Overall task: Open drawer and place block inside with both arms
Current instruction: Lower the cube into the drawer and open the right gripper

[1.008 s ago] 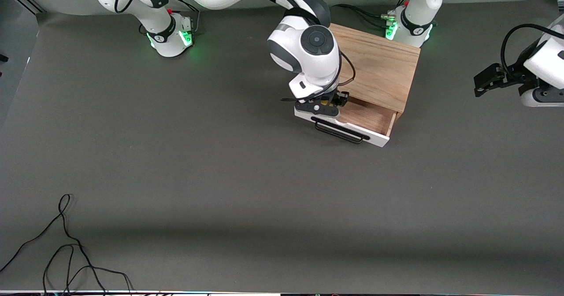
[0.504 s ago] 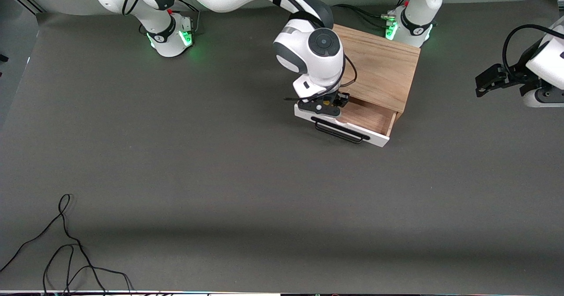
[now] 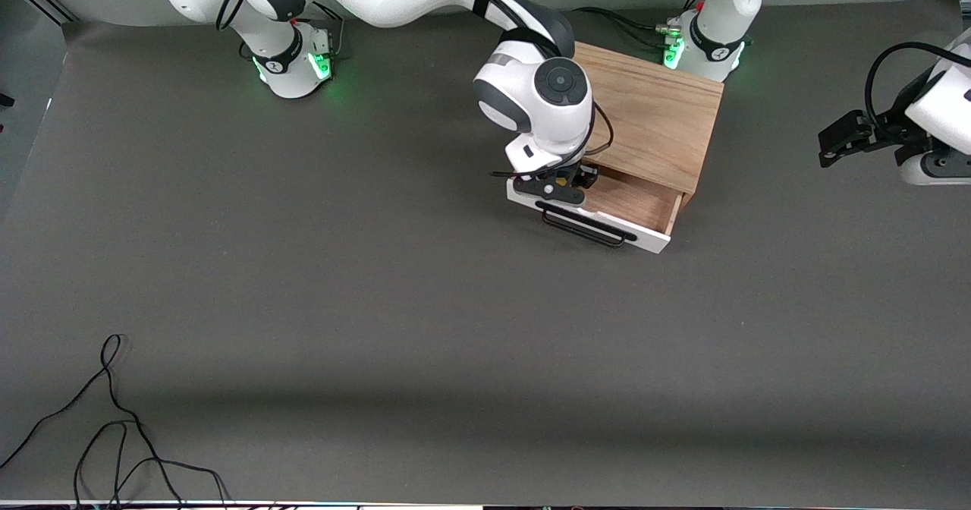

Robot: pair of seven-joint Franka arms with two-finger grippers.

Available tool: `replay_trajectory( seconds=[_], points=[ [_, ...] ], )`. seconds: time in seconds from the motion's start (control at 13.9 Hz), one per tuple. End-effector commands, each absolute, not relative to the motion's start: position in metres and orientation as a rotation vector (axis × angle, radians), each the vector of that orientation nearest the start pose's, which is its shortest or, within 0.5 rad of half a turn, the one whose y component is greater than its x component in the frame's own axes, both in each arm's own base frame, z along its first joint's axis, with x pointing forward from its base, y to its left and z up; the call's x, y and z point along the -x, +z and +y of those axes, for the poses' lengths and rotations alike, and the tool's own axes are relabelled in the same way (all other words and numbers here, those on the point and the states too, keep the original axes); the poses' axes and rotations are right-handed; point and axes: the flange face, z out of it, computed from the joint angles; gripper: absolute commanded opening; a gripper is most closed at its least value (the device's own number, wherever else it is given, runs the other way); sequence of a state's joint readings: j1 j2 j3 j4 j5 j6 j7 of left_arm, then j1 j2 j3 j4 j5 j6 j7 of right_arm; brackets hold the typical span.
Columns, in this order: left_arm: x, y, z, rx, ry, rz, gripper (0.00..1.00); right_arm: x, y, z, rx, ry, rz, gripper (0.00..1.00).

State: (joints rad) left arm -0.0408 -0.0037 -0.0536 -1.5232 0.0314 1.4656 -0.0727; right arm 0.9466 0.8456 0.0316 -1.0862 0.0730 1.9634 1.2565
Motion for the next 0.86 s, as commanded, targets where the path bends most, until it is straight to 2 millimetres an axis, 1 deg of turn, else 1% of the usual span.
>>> replay_trajectory(
  seconds=[0.0,0.22,0.36,0.43,0.58,0.79],
  points=[
    [-0.536,0.642,-0.046,3.103,0.060,0.053,1.00,-0.432,0.320,0.644,3.023,0.065,0.522,1.00],
    [-0.536,0.641,-0.046,3.103,0.063,0.053,1.00,-0.434,0.322,0.643,3.028,0.041,0.516,1.00],
    [-0.535,0.642,-0.046,3.103,0.062,0.051,1.00,-0.435,0.335,0.643,3.012,0.030,0.508,1.00],
    [-0.536,0.641,-0.046,3.103,0.065,0.053,1.00,-0.442,0.343,0.638,3.006,0.029,0.524,1.00],
    [-0.536,0.641,-0.045,3.103,0.065,0.051,1.00,-0.452,0.381,0.628,2.966,0.004,0.537,1.00],
    [-0.536,0.641,-0.045,3.103,0.065,0.051,1.00,-0.473,0.444,0.597,2.914,-0.034,0.585,1.00]
  ],
)
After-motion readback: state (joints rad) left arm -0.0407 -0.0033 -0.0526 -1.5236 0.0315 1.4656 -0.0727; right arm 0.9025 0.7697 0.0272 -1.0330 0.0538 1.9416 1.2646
